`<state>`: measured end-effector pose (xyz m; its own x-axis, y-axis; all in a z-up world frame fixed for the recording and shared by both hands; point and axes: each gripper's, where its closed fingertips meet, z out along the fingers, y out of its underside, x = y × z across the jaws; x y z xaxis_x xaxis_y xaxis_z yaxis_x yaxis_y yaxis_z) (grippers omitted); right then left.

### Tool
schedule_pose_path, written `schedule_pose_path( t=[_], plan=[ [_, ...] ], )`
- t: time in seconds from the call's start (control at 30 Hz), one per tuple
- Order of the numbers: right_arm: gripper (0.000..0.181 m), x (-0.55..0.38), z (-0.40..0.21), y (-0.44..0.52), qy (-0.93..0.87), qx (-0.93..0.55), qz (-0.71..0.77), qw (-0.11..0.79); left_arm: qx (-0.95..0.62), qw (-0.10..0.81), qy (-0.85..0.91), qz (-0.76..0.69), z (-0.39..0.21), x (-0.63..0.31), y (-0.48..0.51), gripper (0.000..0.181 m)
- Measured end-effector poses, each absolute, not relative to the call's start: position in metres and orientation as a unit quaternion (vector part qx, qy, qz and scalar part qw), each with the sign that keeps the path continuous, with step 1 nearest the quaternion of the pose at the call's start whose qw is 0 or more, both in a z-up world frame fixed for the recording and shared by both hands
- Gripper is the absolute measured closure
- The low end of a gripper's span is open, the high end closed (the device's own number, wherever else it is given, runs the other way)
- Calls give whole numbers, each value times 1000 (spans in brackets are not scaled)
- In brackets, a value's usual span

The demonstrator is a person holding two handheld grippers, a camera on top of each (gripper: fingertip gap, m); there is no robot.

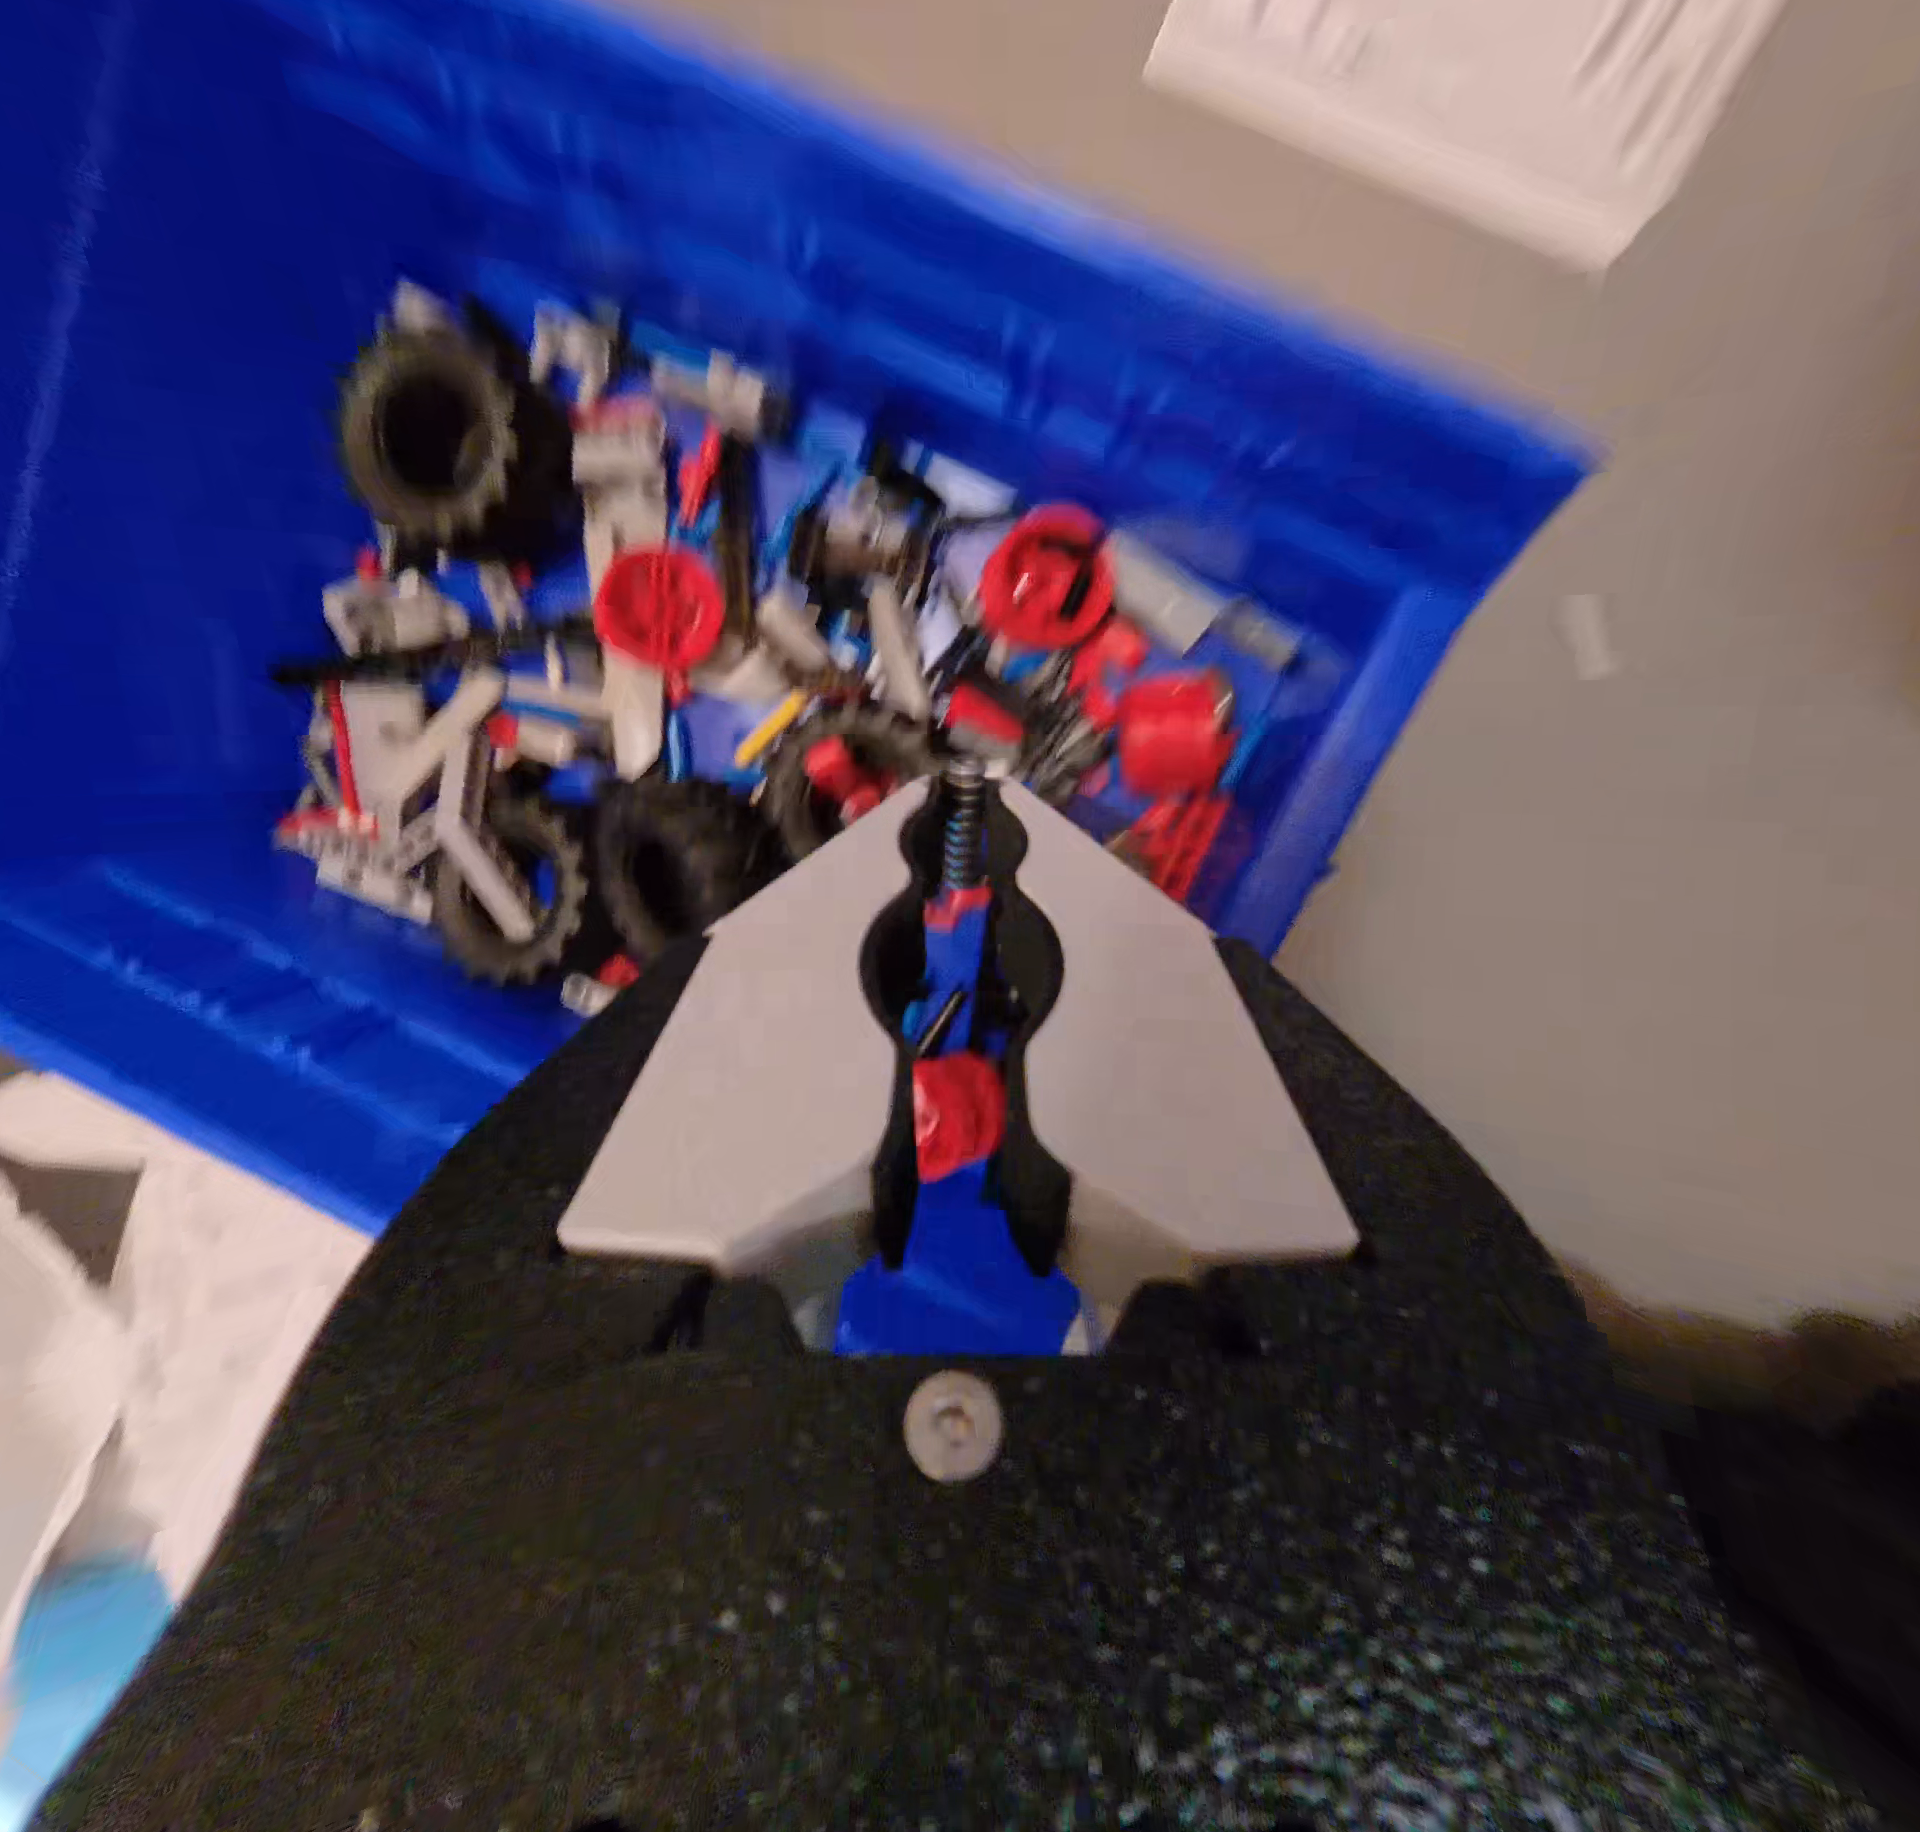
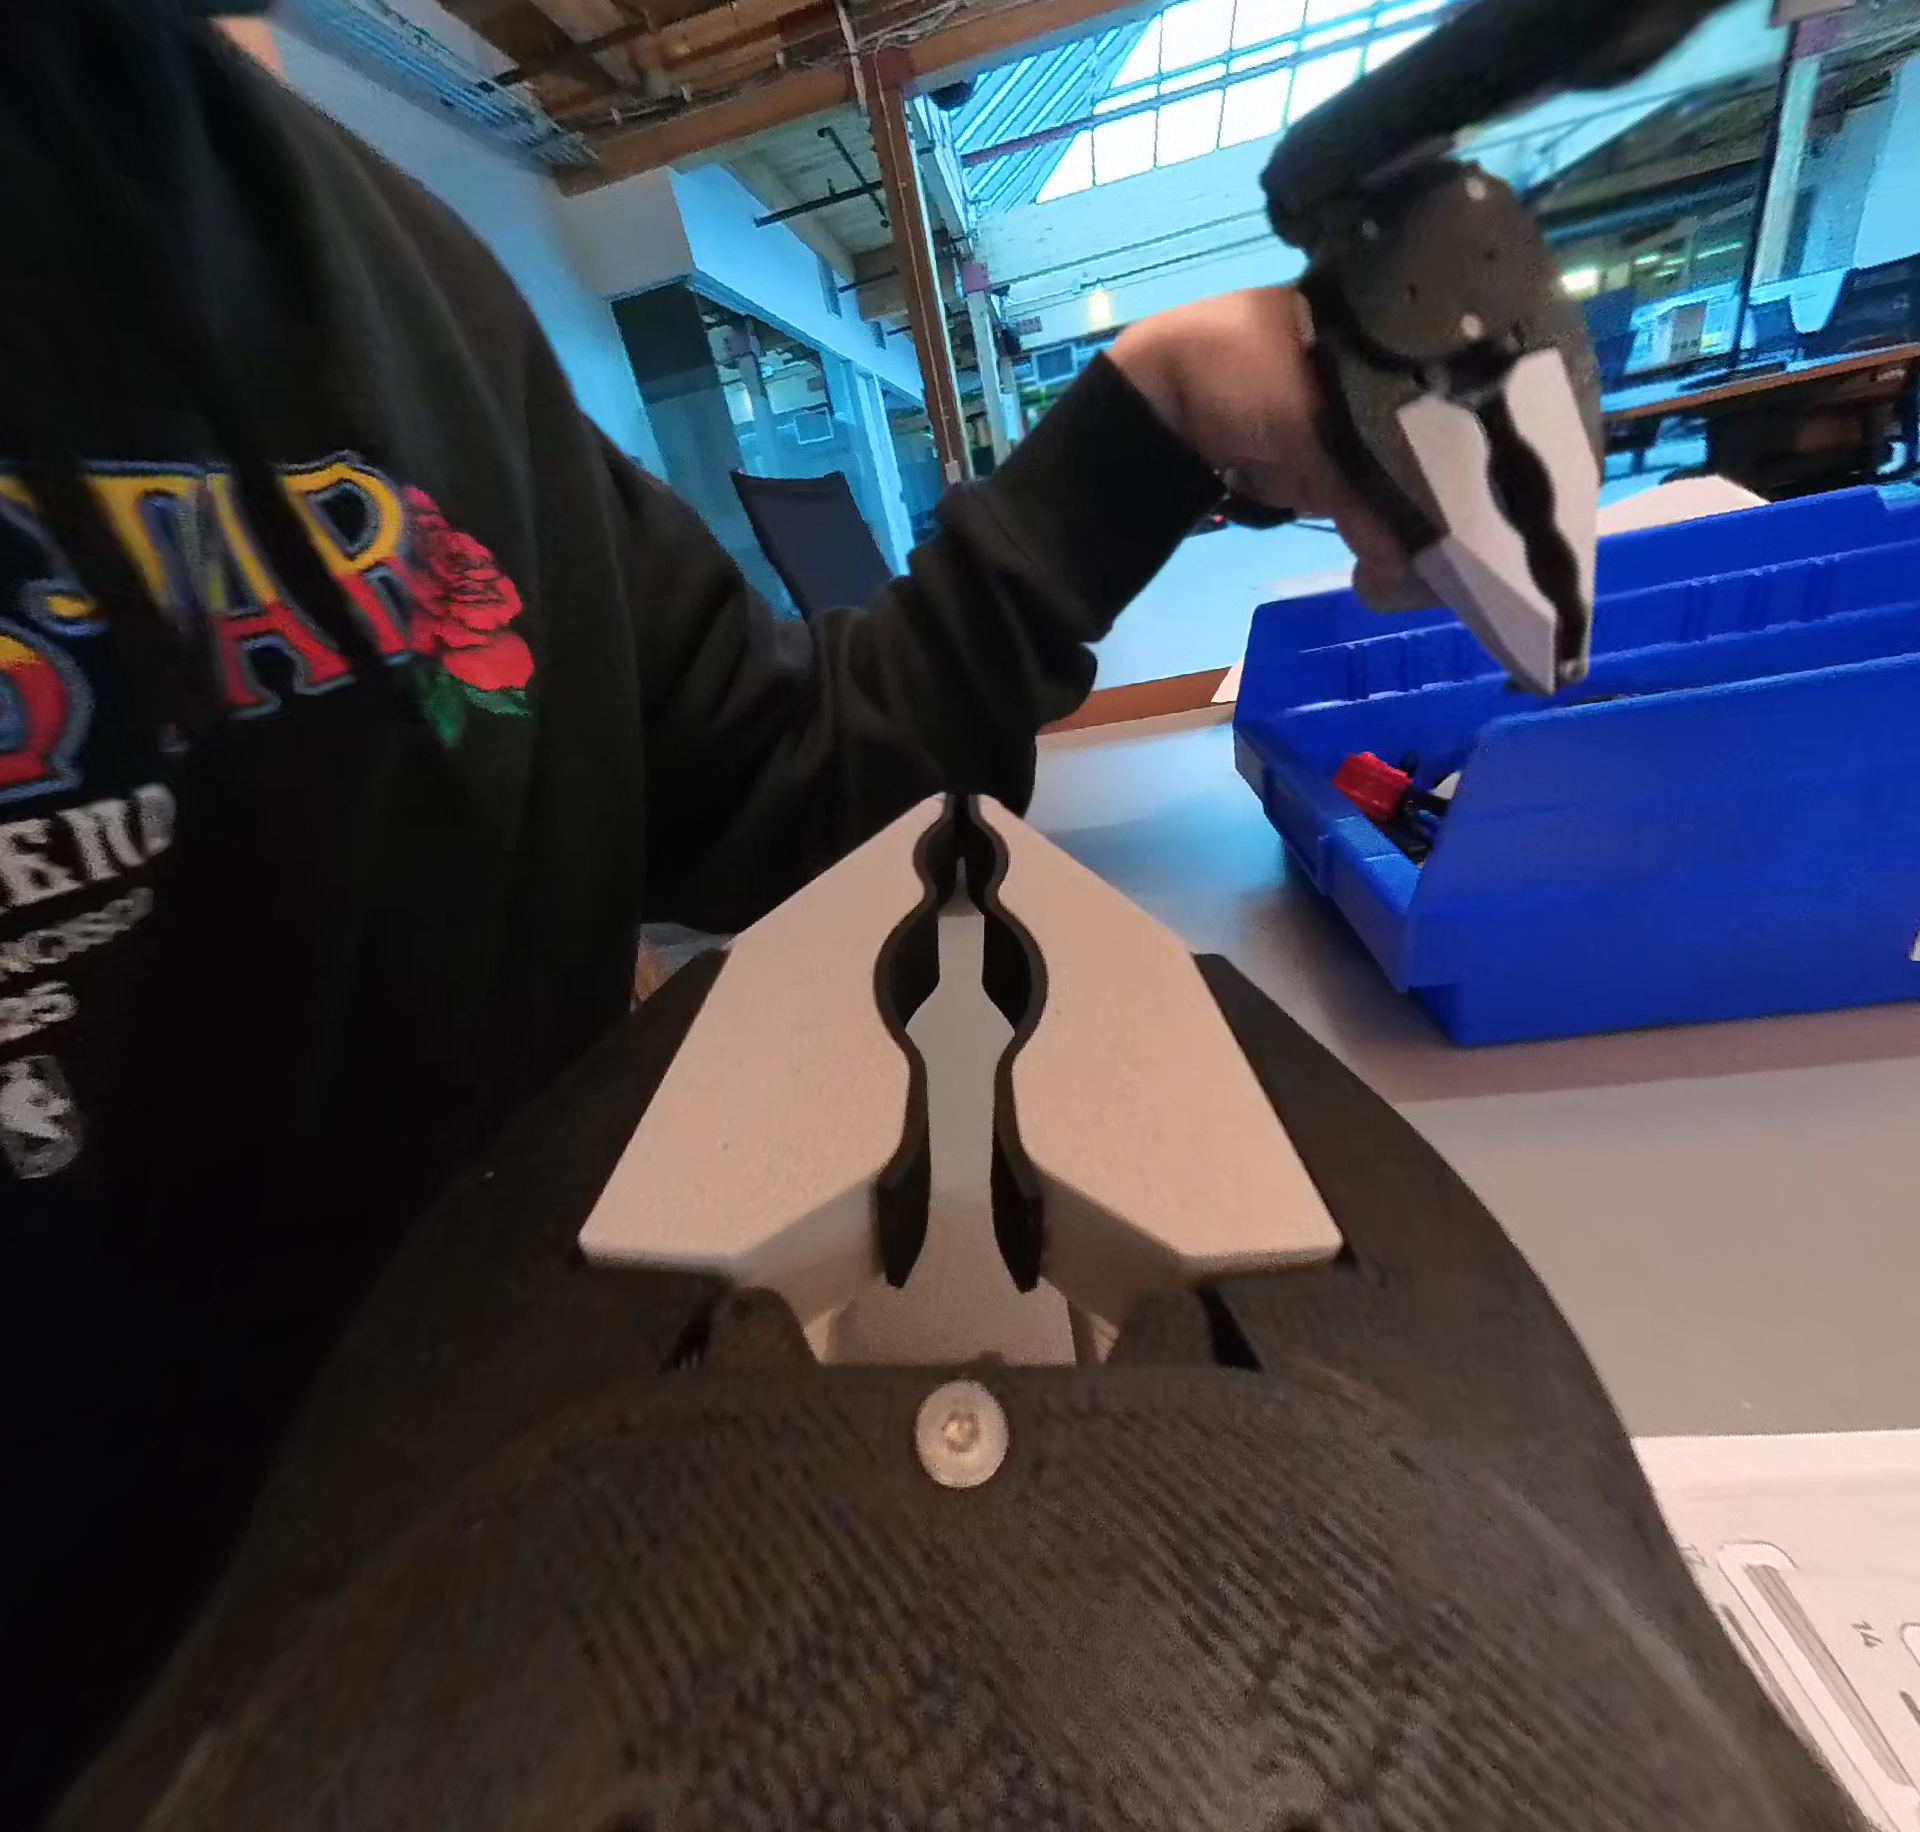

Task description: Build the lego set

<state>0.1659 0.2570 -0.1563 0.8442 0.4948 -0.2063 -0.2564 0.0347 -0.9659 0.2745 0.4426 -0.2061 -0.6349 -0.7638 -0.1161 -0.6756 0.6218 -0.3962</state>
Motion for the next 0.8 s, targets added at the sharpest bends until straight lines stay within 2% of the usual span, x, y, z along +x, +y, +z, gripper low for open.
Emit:
schedule_pose_path(
  t=[0.3,0.5,0.6,0.8],
  plan=[
    [171,197,-133,231,0,-688,72,723,-314,198,815,-444,-109,267,301,176],
    [164,231,-125,165,56,-698,-105,706,-290,141,687,-652,-92,246,177,177],
    [153,236,-125,136,61,-695,-183,693,-306,96,620,-716,-101,242,132,177],
    [156,240,-134,96,75,-690,-247,676,-325,19,520,-789,-105,230,80,177]
  ],
)
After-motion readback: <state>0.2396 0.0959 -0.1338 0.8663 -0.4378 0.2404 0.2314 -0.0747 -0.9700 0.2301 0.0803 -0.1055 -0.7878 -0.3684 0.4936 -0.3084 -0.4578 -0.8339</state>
